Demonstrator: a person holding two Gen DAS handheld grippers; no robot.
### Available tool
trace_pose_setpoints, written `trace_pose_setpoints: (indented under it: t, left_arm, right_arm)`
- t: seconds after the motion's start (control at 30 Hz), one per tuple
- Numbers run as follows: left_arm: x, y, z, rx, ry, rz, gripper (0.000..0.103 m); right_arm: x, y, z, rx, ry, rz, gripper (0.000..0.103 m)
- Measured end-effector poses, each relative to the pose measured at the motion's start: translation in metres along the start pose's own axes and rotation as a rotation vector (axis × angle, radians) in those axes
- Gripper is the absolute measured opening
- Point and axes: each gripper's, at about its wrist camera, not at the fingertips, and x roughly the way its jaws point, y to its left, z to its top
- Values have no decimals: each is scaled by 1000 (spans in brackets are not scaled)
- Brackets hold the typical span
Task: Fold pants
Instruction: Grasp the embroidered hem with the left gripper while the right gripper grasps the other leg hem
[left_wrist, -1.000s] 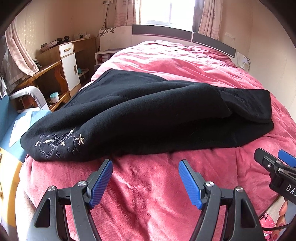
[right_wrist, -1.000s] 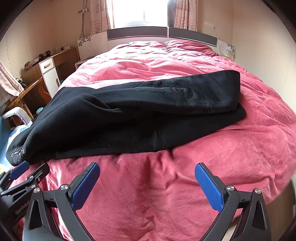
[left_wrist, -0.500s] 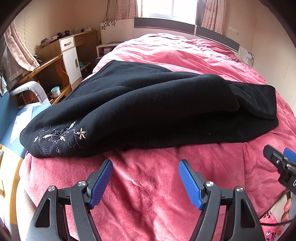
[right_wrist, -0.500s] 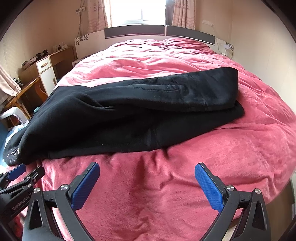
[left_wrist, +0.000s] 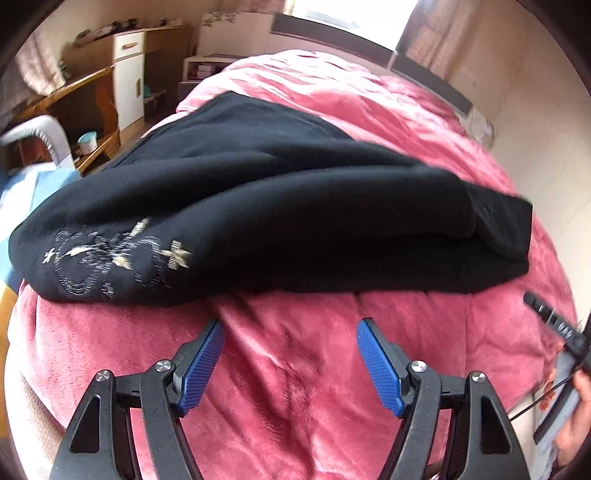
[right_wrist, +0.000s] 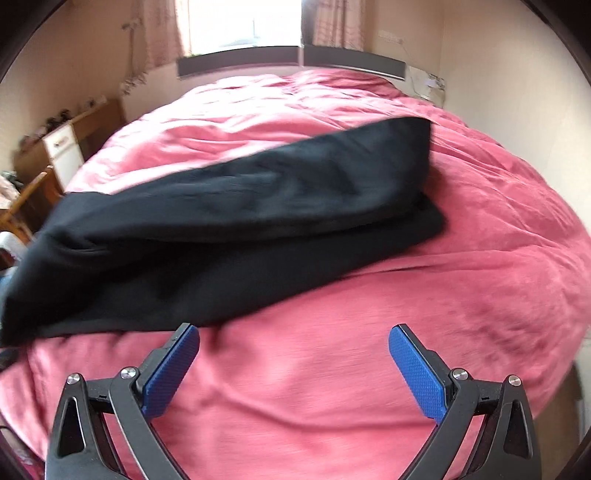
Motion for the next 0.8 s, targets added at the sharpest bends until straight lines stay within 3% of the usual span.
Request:
trace_pose_setpoints:
  t: [0.17,0.27,0.37,0.43,0.6,0.7,0.73,0.8]
  left_arm:
    - [-7,31,11,-117,-30,-17,75]
    - [-6,46,17,-117,-16,8,75]
    - [-12,66,22,-146,-47,26,75]
    - [-19,82,25,-211,-85,21,75]
    - [-33,111,36,-286,-192,96,75]
    - [-30,127,41,-330,-235,125,85]
    - [-27,132,43,-331,-241,118,88]
    - [-18,139,44,-336,-220,89,88]
  right_arm:
    - [22,-72,17,210,2,21,103]
    - [37,-106,31,310,-9,14,97]
    - [58,-134,43,412,10,39,79]
    - [73,-150,49,491,28,84,59]
    - [104,-167,60,582,48,119,49]
    - [117,-169,67,627,33,180,39]
    - [121,-170,69,640,31,207,31]
    - [125,-167,73,650,31,227,27]
